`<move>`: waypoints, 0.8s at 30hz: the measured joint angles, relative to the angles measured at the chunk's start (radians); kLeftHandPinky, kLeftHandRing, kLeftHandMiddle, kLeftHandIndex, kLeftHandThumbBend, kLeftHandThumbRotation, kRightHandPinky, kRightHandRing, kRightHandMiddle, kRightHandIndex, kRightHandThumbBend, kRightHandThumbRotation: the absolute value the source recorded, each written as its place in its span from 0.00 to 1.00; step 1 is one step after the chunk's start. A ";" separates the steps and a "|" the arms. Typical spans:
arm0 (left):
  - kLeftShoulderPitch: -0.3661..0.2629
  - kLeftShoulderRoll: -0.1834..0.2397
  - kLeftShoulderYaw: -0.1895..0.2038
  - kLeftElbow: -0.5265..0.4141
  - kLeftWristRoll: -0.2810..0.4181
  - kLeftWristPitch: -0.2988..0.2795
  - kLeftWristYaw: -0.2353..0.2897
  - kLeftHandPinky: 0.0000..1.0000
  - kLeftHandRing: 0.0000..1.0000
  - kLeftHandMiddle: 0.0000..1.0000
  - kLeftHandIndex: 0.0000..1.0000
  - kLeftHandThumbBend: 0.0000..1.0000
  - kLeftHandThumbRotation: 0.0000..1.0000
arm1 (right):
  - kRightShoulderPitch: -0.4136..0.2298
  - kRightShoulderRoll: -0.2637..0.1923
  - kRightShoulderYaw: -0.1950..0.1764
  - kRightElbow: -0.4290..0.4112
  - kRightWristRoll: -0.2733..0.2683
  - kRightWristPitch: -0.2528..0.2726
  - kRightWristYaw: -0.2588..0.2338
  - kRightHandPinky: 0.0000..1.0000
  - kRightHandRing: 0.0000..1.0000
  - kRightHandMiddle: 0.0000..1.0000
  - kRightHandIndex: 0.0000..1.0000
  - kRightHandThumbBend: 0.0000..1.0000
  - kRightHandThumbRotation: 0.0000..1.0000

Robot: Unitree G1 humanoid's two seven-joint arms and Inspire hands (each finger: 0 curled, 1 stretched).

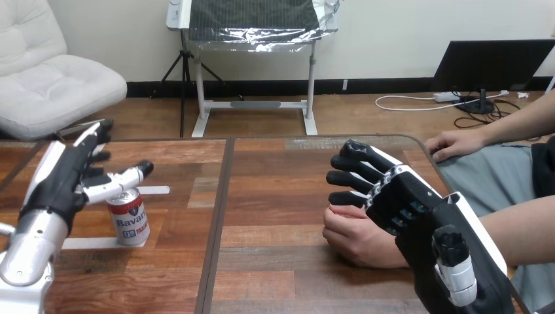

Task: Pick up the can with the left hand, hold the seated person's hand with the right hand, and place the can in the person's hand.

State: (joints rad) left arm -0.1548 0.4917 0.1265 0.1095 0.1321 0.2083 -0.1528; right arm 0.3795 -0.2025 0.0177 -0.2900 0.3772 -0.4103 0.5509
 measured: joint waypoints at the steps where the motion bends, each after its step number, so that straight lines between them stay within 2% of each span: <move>1: 0.000 0.000 0.001 -0.004 0.000 0.000 0.001 0.88 0.92 0.94 0.94 0.50 0.36 | 0.000 0.000 0.000 0.000 0.000 0.000 0.000 0.77 0.83 0.86 0.86 0.94 0.88; 6: 0.000 -0.001 0.008 -0.013 -0.006 -0.012 0.005 0.85 0.91 0.94 0.94 0.50 0.37 | 0.000 0.000 0.000 0.000 0.000 0.000 0.000 0.77 0.83 0.86 0.86 0.94 0.88; 13: 0.000 -0.001 0.016 -0.025 -0.009 -0.024 0.013 0.87 0.93 0.95 0.94 0.52 0.41 | 0.000 0.000 0.000 0.000 0.000 0.000 0.000 0.77 0.83 0.86 0.86 0.93 0.88; 24: 0.000 -0.001 0.026 -0.047 -0.009 -0.024 0.018 0.91 0.95 0.97 0.95 0.50 0.41 | 0.000 0.000 0.000 0.000 0.000 0.000 0.000 0.77 0.83 0.86 0.86 0.93 0.89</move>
State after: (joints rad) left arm -0.1548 0.4912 0.1529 0.0626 0.1228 0.1842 -0.1350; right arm 0.3793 -0.2023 0.0177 -0.2897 0.3770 -0.4103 0.5511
